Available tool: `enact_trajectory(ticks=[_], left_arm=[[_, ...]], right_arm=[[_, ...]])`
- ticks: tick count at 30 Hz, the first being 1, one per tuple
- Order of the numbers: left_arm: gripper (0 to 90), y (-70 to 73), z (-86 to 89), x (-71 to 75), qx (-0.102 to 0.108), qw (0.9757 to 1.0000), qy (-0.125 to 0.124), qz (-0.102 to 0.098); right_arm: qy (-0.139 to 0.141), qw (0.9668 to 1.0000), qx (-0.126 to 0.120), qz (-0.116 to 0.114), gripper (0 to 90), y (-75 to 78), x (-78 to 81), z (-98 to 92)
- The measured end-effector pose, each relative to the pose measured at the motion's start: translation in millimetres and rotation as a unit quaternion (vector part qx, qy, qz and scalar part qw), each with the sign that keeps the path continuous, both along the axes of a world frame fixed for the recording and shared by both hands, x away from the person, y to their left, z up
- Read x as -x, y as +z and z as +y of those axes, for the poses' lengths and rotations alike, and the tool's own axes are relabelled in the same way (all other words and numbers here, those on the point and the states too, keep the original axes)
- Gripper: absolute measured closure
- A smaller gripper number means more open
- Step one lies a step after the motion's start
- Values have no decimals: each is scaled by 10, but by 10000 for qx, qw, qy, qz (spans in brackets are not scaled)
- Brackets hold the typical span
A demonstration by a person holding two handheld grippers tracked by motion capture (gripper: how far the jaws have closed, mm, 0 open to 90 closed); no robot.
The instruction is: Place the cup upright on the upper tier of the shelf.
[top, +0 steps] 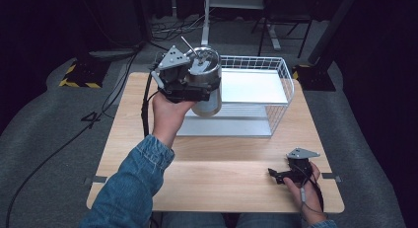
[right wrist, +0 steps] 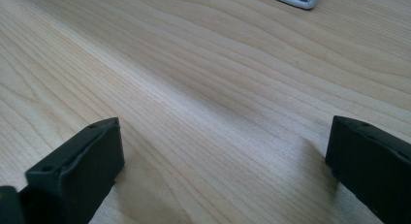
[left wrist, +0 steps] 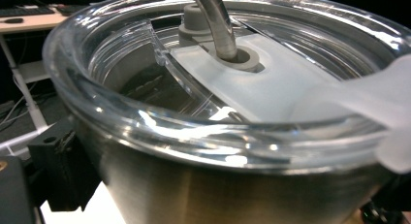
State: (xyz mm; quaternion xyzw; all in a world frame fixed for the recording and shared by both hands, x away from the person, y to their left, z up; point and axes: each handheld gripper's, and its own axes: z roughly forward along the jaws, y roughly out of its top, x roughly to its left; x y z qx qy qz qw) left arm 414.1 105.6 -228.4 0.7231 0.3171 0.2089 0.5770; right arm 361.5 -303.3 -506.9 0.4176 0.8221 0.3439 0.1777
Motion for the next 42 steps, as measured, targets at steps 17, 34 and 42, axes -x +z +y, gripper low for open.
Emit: enact_trajectory(ticks=[17,34,42], left_arm=[[35,127,-204,-448,-10,9996,267,-61],[35,51,-329,-866,-6,9980,621,90],[34,-21,-387,-1000,-149,9971,730,178]], right_arm=[[-60,10000,-21,-3,9,0,26,16],[-60,10000,-28,-2,9,1,26,16],[-7,10000,-11,-1,9,1,27,16]])
